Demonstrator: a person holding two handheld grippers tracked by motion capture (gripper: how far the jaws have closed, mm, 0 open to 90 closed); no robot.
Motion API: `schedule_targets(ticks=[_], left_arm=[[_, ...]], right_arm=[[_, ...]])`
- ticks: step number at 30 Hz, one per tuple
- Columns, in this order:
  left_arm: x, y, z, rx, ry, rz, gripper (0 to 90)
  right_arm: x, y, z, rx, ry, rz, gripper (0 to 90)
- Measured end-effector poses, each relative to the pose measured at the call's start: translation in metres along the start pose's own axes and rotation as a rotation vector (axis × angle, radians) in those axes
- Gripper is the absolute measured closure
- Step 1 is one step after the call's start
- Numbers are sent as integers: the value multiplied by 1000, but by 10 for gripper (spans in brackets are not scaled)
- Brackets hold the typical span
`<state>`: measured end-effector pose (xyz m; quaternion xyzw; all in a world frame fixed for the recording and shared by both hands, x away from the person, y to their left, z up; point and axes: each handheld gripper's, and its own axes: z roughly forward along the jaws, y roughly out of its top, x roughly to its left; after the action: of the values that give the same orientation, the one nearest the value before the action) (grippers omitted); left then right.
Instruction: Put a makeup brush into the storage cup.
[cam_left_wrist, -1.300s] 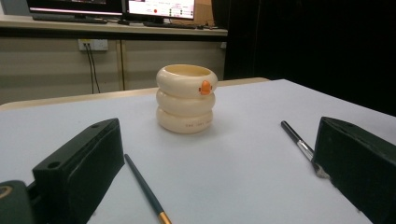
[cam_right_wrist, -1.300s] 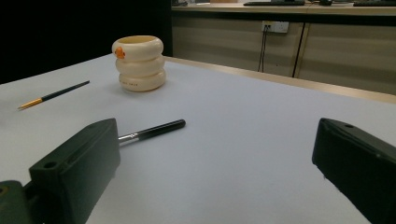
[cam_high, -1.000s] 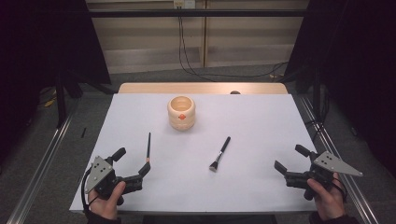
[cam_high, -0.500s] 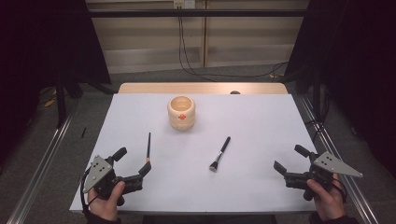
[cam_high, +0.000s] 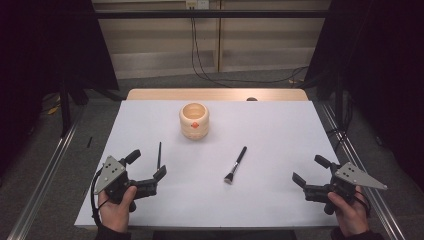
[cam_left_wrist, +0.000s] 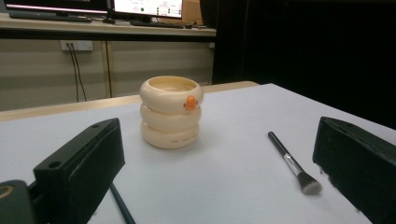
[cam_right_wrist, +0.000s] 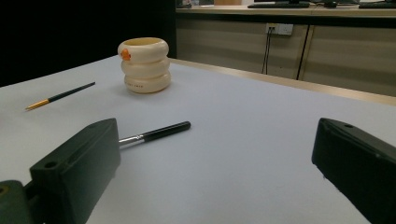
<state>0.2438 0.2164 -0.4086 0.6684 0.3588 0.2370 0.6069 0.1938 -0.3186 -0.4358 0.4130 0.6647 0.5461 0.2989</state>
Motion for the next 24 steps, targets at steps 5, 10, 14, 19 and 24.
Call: schedule_targets(ticks=[5,10,14,19,24], left_arm=[[8,5,8,-8,-43,5,18],[12,10,18,12,-24,28,22],[16,14,26,37,-16,30,19],[22,21,35,55,-4,63,20],[29,28,40,71,11,66,19]], right_arm=[[0,0,0,1,2,-1,8],[0,0,0,-1,3,0,7],[0,0,1,-1,0,2,8],[0,0,0,3,5,-6,8],[0,0,0,7,7,-7,8]])
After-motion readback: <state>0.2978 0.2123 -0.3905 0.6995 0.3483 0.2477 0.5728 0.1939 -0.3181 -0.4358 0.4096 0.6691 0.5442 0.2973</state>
